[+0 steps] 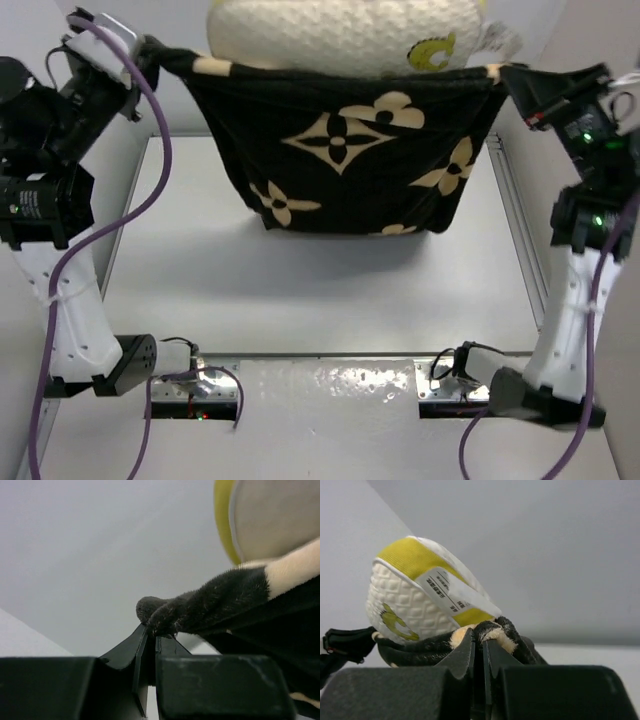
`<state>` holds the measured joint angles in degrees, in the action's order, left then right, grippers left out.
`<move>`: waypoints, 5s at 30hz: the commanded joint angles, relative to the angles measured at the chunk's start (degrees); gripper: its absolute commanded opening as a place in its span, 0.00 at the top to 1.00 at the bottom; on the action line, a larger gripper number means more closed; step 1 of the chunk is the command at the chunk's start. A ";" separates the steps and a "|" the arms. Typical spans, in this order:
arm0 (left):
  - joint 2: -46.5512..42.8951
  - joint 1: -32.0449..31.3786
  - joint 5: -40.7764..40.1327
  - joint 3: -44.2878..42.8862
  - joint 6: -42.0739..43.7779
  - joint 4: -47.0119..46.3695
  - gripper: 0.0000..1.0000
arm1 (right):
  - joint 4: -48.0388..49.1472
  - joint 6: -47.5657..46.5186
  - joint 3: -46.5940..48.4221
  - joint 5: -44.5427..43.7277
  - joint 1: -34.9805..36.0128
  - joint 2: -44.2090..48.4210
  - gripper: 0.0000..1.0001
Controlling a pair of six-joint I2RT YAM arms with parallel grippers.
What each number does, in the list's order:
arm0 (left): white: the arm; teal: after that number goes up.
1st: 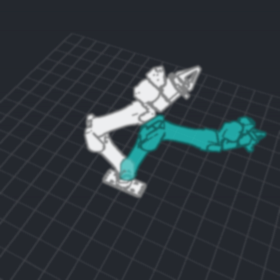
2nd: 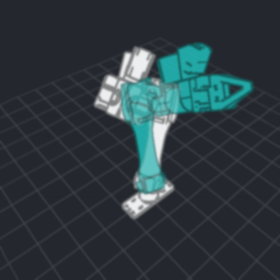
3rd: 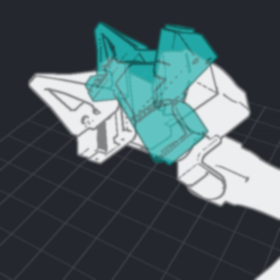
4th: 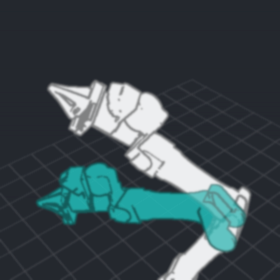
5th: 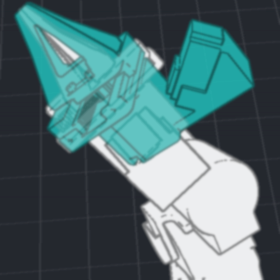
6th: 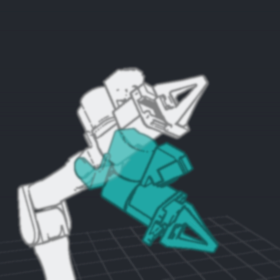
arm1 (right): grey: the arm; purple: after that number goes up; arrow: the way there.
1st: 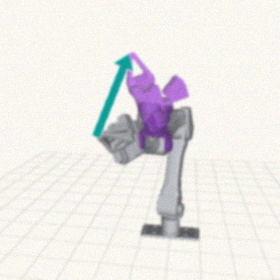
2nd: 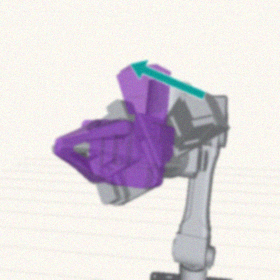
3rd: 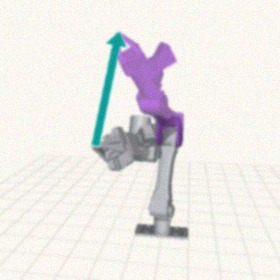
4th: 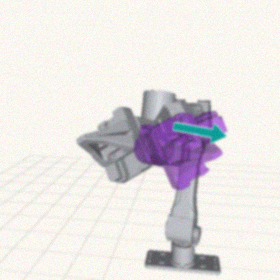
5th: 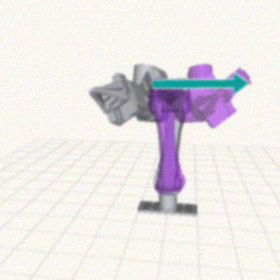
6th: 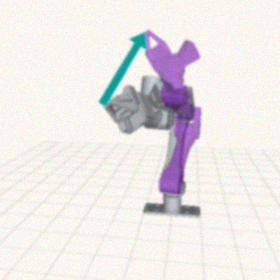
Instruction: Put the pillow into the pillowcase
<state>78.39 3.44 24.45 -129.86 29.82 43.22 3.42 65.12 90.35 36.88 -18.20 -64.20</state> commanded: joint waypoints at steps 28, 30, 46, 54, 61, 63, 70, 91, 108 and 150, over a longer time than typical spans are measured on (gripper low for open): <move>10.37 22.47 17.99 -20.28 -22.95 -18.95 1.00 | 4.18 16.62 20.68 3.90 -11.06 -12.14 1.00; 5.93 25.12 19.93 -13.36 -25.60 -27.11 1.00 | -1.99 11.97 33.08 2.76 -11.60 -14.10 1.00; 1.48 25.65 23.11 13.35 -32.48 -37.62 0.99 | 13.88 22.84 -6.12 4.18 -13.97 -4.88 1.00; 3.82 28.29 26.62 10.10 -39.14 -42.06 0.99 | 10.03 22.15 14.44 9.79 -15.64 -13.62 1.00; 14.32 27.41 23.36 -18.57 -36.66 -31.27 0.99 | 8.47 25.69 30.36 7.76 -18.37 -17.95 1.00; 8.23 26.88 25.63 -3.86 -38.60 -34.50 0.99 | 7.03 24.36 27.22 10.47 -17.84 -17.11 1.00; 17.28 26.70 20.99 -21.25 -37.71 -33.28 0.98 | 19.63 36.22 21.46 7.59 -20.56 -19.17 1.00; 9.12 25.11 16.16 3.90 -30.62 -30.63 0.99 | 17.77 31.02 6.14 4.67 -16.17 -11.80 1.00; 15.66 29.16 15.72 -17.36 -34.12 -35.90 0.97 | 7.00 30.78 38.24 6.54 -13.71 -27.44 1.00; 6.16 29.34 19.77 9.46 -27.03 -22.49 0.98 | -15.37 -3.24 9.32 1.17 -0.26 -15.77 1.00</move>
<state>84.23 28.97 58.24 -118.39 -3.14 20.03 -8.93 67.85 96.86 48.84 -15.16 -79.24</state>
